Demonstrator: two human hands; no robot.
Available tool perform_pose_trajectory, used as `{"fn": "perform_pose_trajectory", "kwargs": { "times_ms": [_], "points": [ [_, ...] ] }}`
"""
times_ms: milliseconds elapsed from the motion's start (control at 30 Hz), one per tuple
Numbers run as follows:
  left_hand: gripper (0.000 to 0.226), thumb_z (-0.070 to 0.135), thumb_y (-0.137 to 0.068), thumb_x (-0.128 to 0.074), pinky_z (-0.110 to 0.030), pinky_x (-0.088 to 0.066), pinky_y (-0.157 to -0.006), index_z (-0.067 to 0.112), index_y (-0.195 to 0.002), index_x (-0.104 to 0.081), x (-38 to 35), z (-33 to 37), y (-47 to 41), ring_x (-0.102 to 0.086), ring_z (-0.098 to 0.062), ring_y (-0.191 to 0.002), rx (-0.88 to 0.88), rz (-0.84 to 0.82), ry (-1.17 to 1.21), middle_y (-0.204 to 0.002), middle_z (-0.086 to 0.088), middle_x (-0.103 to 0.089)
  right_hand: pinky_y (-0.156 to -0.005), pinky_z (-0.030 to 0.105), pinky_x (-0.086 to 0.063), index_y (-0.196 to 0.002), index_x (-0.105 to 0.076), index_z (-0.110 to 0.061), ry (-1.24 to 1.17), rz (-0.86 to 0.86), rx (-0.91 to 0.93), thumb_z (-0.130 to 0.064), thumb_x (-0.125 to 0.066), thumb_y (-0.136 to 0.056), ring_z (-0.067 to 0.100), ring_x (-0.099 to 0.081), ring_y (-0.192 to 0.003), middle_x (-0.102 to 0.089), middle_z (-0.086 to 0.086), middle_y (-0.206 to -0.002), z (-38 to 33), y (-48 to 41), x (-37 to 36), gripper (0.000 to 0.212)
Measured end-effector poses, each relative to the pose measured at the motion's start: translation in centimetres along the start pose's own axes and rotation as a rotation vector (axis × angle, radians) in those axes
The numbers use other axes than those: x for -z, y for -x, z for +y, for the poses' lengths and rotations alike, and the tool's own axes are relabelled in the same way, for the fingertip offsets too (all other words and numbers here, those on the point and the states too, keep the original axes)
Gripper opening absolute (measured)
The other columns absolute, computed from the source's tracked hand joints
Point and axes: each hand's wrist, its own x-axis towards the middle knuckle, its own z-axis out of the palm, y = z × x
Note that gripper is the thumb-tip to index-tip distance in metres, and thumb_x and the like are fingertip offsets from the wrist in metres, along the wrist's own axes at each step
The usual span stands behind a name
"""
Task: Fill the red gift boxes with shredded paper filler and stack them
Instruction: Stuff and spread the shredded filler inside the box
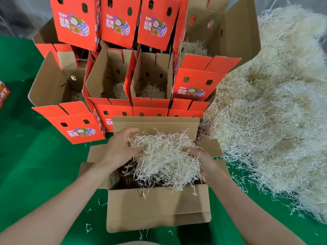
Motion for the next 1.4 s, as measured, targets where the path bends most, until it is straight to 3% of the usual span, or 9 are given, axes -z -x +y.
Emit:
{"fn": "perform_pose_trajectory", "kwargs": {
  "times_ms": [267,433,533,700,867,1000,1167,1267,1400],
  "points": [
    [0.040,0.009,-0.082,-0.068,-0.026,-0.044,-0.087,0.025,-0.118,-0.060,-2.4,1.6,0.1,-0.057,-0.013,-0.101,0.047,-0.180,0.166,-0.124,0.004,-0.056,-0.104,0.033,-0.036,-0.139,-0.031,-0.042,0.352,-0.348,0.212,-0.008,-0.074,-0.071,0.005,-0.039,-0.123,-0.031,-0.014,-0.143,-1.1,-0.5,-3.2,0.087],
    [0.041,-0.007,-0.081,-0.061,-0.030,-0.055,-0.073,0.027,-0.103,-0.061,0.2,1.5,-0.7,-0.068,-0.016,-0.085,0.066,-0.118,0.520,-0.112,0.004,-0.065,-0.059,0.014,-0.049,-0.125,-0.049,-0.019,0.329,-0.118,0.201,0.004,-0.063,-0.080,0.002,-0.061,-0.061,-0.067,-0.001,-0.082,-1.6,-0.7,-2.5,0.052],
    [0.030,0.024,-0.078,-0.073,-0.028,-0.050,-0.078,0.029,-0.106,-0.062,1.1,0.5,-0.3,-0.063,-0.006,-0.088,0.021,0.046,0.314,-0.103,0.014,-0.065,-0.088,0.030,-0.050,-0.137,-0.037,-0.010,0.279,-0.130,0.148,0.001,-0.059,-0.085,0.016,-0.064,-0.092,-0.065,0.010,-0.107,-2.2,-0.8,-1.6,0.058],
    [0.076,0.045,-0.051,-0.080,-0.037,-0.043,-0.091,0.036,-0.121,-0.050,-2.1,0.6,1.3,-0.043,-0.016,-0.126,0.395,-0.494,0.578,-0.119,0.021,-0.057,-0.099,0.036,-0.041,-0.142,-0.030,-0.020,0.304,-0.256,0.128,-0.019,-0.066,-0.085,0.014,-0.054,-0.109,-0.056,-0.001,-0.121,-3.0,-0.5,-4.1,0.067],
    [0.072,0.017,-0.065,-0.080,-0.033,-0.042,-0.095,0.018,-0.128,-0.046,-1.1,-1.3,-0.4,-0.054,-0.017,-0.107,0.434,-0.208,0.552,-0.111,0.007,-0.055,-0.097,0.032,-0.037,-0.143,-0.027,-0.011,0.354,-0.101,0.103,-0.023,-0.072,-0.075,0.007,-0.062,-0.088,-0.066,-0.006,-0.082,-2.7,-0.8,-1.4,0.082],
    [0.081,0.028,-0.069,-0.079,-0.022,-0.041,-0.084,0.009,-0.136,-0.039,0.1,-2.1,-0.7,-0.051,-0.016,-0.102,0.445,-0.048,0.570,-0.119,-0.002,-0.054,-0.108,0.046,-0.024,-0.144,-0.024,-0.013,0.241,0.057,0.085,-0.028,-0.069,-0.078,0.028,-0.040,-0.125,-0.053,0.003,-0.121,-3.0,-1.4,0.7,0.081],
    [0.106,0.054,-0.066,-0.069,-0.037,-0.025,-0.106,0.014,-0.148,-0.014,-2.4,-0.7,-0.5,-0.027,-0.024,-0.137,0.363,-0.132,0.589,-0.153,-0.006,-0.024,-0.110,0.044,-0.024,-0.147,-0.019,-0.029,0.370,-0.306,0.042,-0.059,-0.083,-0.044,0.021,-0.033,-0.133,-0.035,-0.006,-0.143,-3.0,-0.7,-1.7,0.125],
    [0.108,0.068,-0.059,-0.070,-0.040,-0.030,-0.108,0.027,-0.147,-0.023,-2.9,-0.1,0.0,-0.037,-0.018,-0.134,0.482,-0.355,0.768,-0.148,0.007,-0.033,-0.102,0.031,-0.031,-0.148,-0.015,-0.025,0.546,-0.350,0.073,-0.036,-0.080,-0.065,0.015,-0.035,-0.128,-0.033,-0.003,-0.146,-1.9,-1.1,-4.2,0.105],
    [0.087,0.014,-0.058,-0.079,-0.027,-0.047,-0.085,0.008,-0.135,-0.040,-2.1,-1.5,0.5,-0.062,-0.016,-0.101,0.372,-0.518,0.775,-0.114,-0.007,-0.065,-0.078,0.021,-0.047,-0.132,-0.042,-0.007,0.411,-0.126,0.080,-0.023,-0.054,-0.092,0.006,-0.060,-0.088,-0.066,-0.003,-0.101,-2.3,-2.0,-4.1,0.044]
  ]
}}
